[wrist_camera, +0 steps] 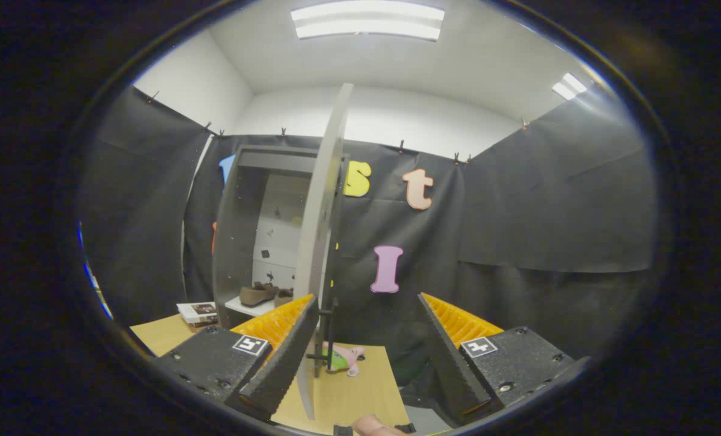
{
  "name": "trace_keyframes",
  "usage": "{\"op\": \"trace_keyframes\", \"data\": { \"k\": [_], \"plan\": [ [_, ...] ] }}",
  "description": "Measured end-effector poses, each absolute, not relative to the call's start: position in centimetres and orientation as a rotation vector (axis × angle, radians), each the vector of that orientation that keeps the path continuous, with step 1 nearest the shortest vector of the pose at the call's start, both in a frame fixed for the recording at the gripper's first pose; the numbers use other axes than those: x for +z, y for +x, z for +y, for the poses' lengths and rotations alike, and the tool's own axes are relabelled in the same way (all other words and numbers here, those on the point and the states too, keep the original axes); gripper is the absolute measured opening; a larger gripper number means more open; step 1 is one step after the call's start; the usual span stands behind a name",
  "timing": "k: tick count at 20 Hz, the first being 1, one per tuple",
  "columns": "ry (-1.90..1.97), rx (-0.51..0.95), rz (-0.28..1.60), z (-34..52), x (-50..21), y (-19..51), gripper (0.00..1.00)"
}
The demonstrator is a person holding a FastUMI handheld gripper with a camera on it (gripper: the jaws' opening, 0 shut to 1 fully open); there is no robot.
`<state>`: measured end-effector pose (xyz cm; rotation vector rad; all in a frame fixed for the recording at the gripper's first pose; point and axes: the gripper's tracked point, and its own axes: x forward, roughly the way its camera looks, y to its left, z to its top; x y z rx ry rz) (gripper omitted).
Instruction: Open the shoe cabinet door, grab the shoes and put them into the shoe cabinet, then close the shoe cabinet door.
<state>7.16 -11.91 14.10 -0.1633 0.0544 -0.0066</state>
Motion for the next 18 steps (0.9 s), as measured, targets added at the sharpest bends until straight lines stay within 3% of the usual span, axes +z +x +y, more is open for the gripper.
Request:
{"op": "trace_keyframes", "data": {
  "k": [11,18],
  "plan": [
    [-0.076,0.057,0.217,-14.4,2.5,12.9,1.00],
    [-0.056,0.049,0.207,-13.4,1.4,13.5,0.97]
  ]
}}
